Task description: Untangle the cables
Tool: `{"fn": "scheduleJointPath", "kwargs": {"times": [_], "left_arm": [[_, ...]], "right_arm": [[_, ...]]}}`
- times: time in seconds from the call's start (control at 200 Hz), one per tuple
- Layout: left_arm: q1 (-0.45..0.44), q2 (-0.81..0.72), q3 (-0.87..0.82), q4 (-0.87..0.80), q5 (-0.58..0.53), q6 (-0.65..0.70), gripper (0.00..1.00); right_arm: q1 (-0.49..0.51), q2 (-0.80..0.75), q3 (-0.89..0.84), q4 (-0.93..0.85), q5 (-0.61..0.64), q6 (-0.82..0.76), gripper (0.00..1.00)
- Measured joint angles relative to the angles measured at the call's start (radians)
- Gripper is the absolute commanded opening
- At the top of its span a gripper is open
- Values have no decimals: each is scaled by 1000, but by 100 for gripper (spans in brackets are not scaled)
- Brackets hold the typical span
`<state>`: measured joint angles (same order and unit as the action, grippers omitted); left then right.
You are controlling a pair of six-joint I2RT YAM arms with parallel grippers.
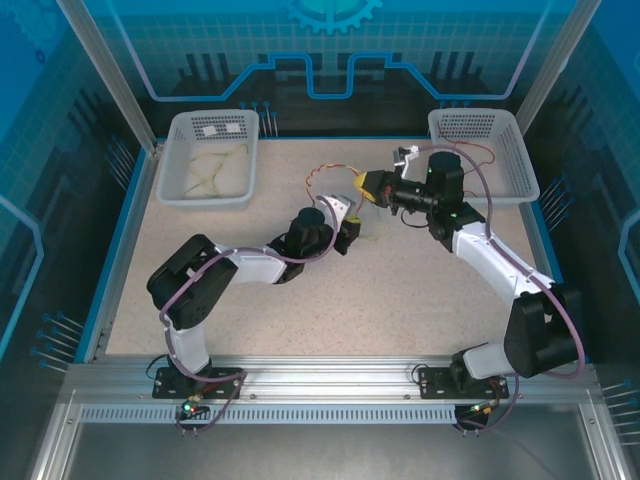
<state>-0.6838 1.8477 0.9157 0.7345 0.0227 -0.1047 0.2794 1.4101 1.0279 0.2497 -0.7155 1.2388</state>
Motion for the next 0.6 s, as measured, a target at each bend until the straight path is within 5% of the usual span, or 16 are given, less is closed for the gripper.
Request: {"fn": "scheduleJointPath", "kwargs": {"times": [0.275,0.6], "left_arm": [[101,-69,-160,50,-20,-62,0],[258,-270,-285,4,-107,-127,0]], "right_arm": [[-77,-36,0,-128,-3,-59,0],[-237,-41,66,-489,-54,-338,0]]}}
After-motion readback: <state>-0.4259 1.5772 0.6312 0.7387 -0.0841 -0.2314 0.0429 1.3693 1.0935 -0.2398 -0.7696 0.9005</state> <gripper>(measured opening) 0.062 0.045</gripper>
